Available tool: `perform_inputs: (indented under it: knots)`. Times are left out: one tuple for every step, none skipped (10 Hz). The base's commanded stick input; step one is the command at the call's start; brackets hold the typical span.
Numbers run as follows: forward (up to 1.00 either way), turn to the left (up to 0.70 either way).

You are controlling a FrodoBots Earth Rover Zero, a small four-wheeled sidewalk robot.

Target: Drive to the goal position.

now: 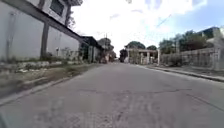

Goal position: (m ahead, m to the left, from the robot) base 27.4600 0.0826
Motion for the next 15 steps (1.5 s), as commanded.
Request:
perform_inputs:
  knots:
    - [1.00, 0.03]
    - [1.00, 0.02]
    - [1.00, 0.00]
    - [1.00, 0.02]
    - [1.00, 0.02]
    - [1.00, 0.00]
    - [1.00, -0.13]
    - [1.00, -0.40]
    - [1.00, -0.23]
    - [1.00, 0.09]
    - [1.00, 0.07]
    - [1.00, 0.07]
    - [1.00, 0.00]
    - [1.00, 0.00]
    - [1.00, 0.00]
